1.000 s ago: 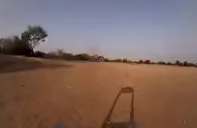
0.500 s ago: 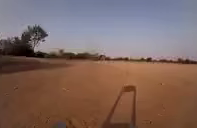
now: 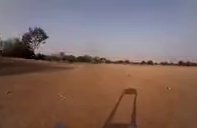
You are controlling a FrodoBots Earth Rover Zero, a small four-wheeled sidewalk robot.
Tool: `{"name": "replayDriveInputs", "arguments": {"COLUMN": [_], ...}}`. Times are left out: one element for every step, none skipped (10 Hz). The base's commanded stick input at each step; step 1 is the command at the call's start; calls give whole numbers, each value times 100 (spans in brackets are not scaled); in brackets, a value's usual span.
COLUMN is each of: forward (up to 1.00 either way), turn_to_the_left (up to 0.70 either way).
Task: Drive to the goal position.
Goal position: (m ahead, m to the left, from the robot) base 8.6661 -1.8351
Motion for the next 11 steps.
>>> {"name": "replayDriveInputs", "arguments": {"forward": [59,59,59,59,59,59,59,59,59,59,59], "turn_to_the_left": [0,0,0,0,0,0,0,0,0,0,0]}}
